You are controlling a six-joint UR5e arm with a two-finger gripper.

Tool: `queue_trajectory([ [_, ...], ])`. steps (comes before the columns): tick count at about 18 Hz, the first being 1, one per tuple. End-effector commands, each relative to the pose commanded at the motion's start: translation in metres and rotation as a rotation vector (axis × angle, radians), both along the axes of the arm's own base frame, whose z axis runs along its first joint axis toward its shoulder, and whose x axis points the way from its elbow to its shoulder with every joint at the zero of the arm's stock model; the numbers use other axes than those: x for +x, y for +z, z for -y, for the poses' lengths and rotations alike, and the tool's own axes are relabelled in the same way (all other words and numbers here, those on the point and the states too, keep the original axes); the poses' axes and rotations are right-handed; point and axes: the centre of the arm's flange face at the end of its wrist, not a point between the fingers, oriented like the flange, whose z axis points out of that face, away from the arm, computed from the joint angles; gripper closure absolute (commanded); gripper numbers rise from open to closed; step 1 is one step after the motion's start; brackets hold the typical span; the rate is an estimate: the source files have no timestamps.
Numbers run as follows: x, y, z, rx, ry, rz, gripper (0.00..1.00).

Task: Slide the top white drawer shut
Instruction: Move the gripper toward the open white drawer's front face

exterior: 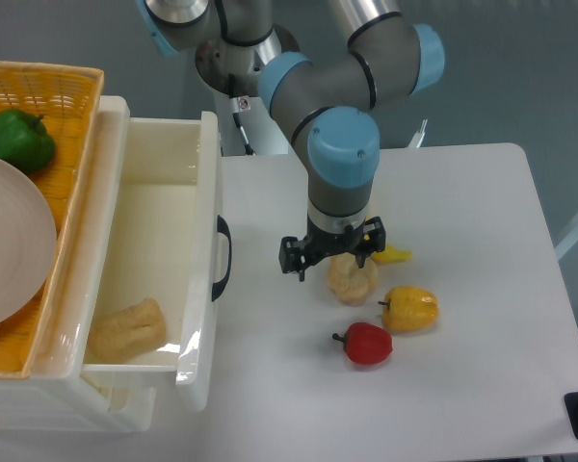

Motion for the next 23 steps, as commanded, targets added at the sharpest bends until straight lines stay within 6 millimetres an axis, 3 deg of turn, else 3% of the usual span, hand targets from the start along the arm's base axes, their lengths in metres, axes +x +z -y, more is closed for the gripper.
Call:
queue_trajectory([
  [3,-0.001,-0.010,-0.003,0.023,0.007,0.045,0.00],
  [23,0.025,-0.011,-0.017,0.043,-0.034,0.097,0.00],
])
